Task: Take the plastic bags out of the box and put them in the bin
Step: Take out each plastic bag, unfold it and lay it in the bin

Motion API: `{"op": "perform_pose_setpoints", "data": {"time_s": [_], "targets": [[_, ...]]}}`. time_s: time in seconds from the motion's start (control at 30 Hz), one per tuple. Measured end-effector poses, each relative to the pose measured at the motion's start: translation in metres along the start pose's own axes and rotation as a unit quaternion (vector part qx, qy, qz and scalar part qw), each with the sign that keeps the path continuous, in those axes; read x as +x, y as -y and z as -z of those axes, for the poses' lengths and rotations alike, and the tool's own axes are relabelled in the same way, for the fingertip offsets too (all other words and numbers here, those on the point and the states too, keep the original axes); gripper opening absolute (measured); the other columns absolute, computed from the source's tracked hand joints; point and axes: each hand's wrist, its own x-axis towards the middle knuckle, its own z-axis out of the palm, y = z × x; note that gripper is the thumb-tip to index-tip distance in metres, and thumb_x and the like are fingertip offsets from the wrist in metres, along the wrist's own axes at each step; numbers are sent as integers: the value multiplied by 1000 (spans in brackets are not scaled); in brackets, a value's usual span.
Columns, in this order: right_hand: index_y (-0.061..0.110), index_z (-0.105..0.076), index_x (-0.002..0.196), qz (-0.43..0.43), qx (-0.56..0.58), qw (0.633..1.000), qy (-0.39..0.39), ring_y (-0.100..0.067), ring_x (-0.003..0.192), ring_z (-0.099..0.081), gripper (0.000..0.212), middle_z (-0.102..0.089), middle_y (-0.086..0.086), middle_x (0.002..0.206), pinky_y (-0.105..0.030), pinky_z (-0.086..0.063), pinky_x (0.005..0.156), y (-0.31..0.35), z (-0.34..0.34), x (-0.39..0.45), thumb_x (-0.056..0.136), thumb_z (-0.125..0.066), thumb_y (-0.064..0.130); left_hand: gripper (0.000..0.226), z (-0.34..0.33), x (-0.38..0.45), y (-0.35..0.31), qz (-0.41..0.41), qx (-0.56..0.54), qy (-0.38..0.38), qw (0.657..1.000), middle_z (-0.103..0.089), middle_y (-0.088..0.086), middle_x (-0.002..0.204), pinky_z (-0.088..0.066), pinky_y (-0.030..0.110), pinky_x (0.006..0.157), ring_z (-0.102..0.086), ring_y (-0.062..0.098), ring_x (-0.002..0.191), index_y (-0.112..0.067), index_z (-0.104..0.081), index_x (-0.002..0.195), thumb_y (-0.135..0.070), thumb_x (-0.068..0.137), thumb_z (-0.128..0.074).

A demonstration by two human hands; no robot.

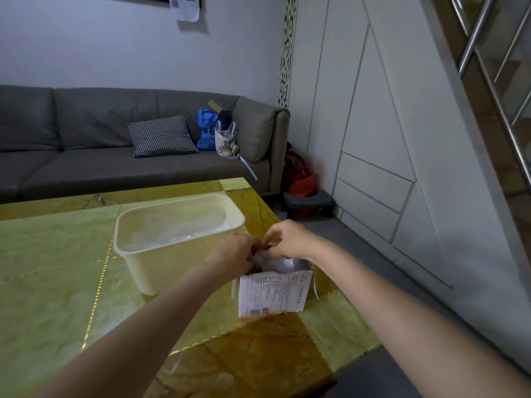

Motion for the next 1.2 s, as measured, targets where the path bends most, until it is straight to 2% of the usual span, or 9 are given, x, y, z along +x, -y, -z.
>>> {"op": "perform_pose_setpoints", "data": {"time_s": [0.1, 0.23, 0.33, 0.53, 0.7, 0.83, 0.97, 1.07, 1.2], "targets": [[7, -70, 98, -24, 10, 1000, -7, -12, 74, -57, 33, -64, -1, 85, -23, -45, 59, 1, 10, 2, 81, -72, 35, 25, 4, -3, 0, 4, -6, -1, 1000, -66, 3, 102, -41, 18, 68, -57, 16, 89, -14, -64, 108, -17, 83, -60], [3, -70, 95, -37, -55, 995, 79, -17, 73, -55, 46, -61, -4, 79, -28, -43, 62, 8, 13, -1, 78, -72, 46, 22, 9, -6, 1, 12, -49, -11, 999, -64, 6, 99, -32, 10, 54, -54, 15, 84, -9, -65, 99, -18, 79, -68], [17, -64, 77, -12, -61, 997, 54, -14, 72, -55, 17, -59, 2, 78, -24, -43, 57, 12, 11, -1, 78, -76, 29, 26, 13, -8, 2, 18, -87, -12, 996, -59, 1, 96, -40, 12, 63, -55, 15, 86, -13, -63, 99, -20, 76, -72], [16, -60, 70, 27, 38, 998, 36, -16, 68, -55, 18, -59, 0, 70, -31, -50, 67, 19, 20, -6, 78, -76, 18, 34, 20, -10, -6, 47, -288, 10, 956, -62, 3, 106, -45, 19, 77, -56, 11, 93, -13, -52, 115, -14, 84, -66], [16, -56, 73, 44, 3, 999, 26, -14, 62, -55, 18, -60, 2, 67, -26, -47, 61, 22, 18, -8, 82, -71, 10, 8, 13, -13, -8, 28, -160, 21, 986, -54, 0, 79, -34, 13, 57, -49, 12, 72, -9, -62, 88, -17, 88, -59], [15, -58, 72, 71, 67, 993, -65, -13, 67, -62, 18, -66, -2, 74, -26, -52, 63, 30, 24, -6, 81, -70, 4, 16, 2, -13, -1, 42, -122, 40, 991, -65, 6, 91, -45, 20, 68, -57, 15, 81, -9, -67, 99, -16, 84, -64], [15, -52, 71, 85, 287, 929, -219, -9, 56, -54, 24, -58, -2, 67, -17, -42, 48, 47, 54, 1, 86, -62, -1, 19, -2, -11, 5, 60, -145, 41, 987, -68, 10, 96, -50, 28, 79, -62, 19, 85, -9, -69, 99, -19, 83, -66], [16, -48, 75, 98, 338, 899, -261, -8, 53, -53, 23, -58, -3, 71, -19, -44, 49, 58, 73, 3, 90, -55, -1, 23, 9, -9, 2, 64, -285, 32, 956, -68, 8, 95, -53, 35, 82, -64, 21, 86, -7, -69, 100, -20, 82, -68], [16, -43, 83, 87, 339, 893, -284, -10, 54, -50, 21, -56, -4, 78, -21, -46, 51, 62, 79, 6, 91, -45, -3, 29, 42, -17, 5, 95, -505, -14, 858, -69, -5, 106, -46, 19, 76, -63, 9, 98, -12, -67, 107, -27, 82, -64]]}}
